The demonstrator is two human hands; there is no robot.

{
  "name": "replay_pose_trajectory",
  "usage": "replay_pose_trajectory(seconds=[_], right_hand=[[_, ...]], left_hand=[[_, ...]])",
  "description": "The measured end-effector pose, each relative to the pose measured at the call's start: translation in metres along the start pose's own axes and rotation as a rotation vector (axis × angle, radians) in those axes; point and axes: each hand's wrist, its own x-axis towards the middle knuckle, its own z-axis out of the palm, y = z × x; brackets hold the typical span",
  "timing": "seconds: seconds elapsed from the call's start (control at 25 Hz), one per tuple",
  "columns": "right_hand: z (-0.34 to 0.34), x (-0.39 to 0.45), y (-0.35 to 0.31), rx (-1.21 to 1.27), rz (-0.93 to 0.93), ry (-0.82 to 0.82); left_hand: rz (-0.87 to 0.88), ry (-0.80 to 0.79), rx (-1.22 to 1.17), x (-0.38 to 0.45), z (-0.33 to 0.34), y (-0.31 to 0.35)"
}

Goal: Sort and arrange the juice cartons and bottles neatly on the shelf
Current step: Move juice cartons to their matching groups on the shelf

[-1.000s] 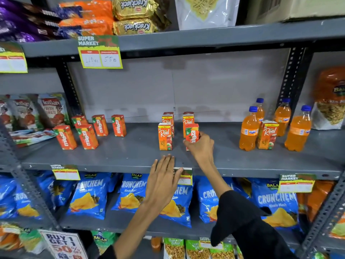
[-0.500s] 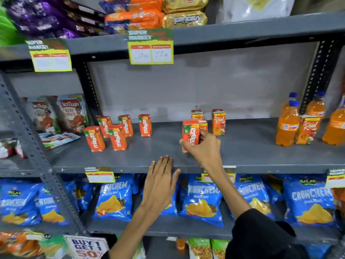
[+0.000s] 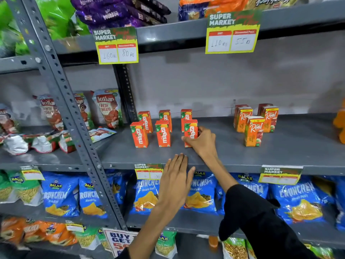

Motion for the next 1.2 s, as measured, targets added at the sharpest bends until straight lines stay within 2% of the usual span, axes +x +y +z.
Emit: replay_pose_trajectory(seconds=[0.4,0.56,0.76,0.92,1.04,1.2], right_hand=[[0.003,0.001,0.003,-0.030,0.042,-0.040],[-0.030,-0.016,0.015,0.013,-0.004,-0.014],[-0.125,-0.032,0.047,0.048,-0.066,0.072],[-0.239,-0.034,0.087,-0.021,-0.100,0.138],[-0.327,-0.024,0.119,-0.100,-0.079,0.239],[-0.415,-0.006,0.158,-0.116,-0.035,0.421]], left_hand=[[-0.030,0.014,-0.010,-0.002,0.009,0.001],[-0.034,0.039,-0.067,-0.005,0.010,0.016],[0.013,0.117,-0.169,-0.003,0.019,0.096],[0.062,0.108,-0.193,0.010,0.037,0.205],[0.092,0.072,-0.201,0.023,0.050,0.282],[0.115,0.066,-0.157,0.037,0.065,0.345]])
